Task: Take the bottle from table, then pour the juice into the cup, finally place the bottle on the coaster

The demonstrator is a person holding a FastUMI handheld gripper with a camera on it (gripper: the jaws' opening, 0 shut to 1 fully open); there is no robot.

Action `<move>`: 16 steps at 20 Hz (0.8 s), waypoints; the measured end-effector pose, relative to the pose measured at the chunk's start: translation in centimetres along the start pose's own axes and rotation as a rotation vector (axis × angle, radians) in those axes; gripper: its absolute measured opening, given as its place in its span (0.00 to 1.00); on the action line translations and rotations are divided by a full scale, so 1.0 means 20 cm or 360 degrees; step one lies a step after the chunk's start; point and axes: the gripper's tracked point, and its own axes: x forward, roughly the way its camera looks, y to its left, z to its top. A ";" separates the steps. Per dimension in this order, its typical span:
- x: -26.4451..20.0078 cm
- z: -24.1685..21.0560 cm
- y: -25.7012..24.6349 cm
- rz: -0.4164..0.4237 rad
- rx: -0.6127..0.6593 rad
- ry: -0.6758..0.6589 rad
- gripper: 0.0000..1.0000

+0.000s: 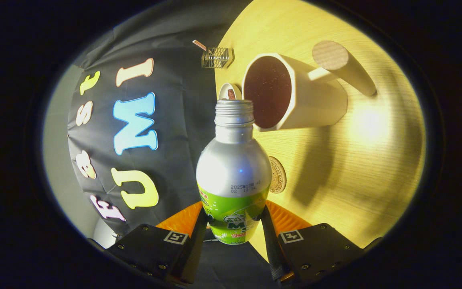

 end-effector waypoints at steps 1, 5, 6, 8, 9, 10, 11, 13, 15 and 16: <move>0.00 0.00 0.01 0.0004 0.0018 0.0003 0.68; 0.02 0.00 0.04 0.0011 0.0118 0.0023 0.68; 0.03 -0.01 0.04 0.0008 0.0141 0.0030 0.68; 0.02 -0.02 0.05 0.0005 0.0175 0.0042 0.68; 0.01 -0.02 0.05 0.0002 0.0185 0.0051 0.69; 0.02 -0.03 0.04 0.0003 0.0192 0.0062 0.68; 0.02 -0.03 0.04 0.0001 0.0203 0.0068 0.68; 0.02 -0.02 0.04 0.0005 0.0242 0.0073 0.68; 0.00 -0.03 0.03 0.0007 0.0269 0.0076 0.68; 0.00 -0.03 0.04 0.0004 0.0273 0.0087 0.68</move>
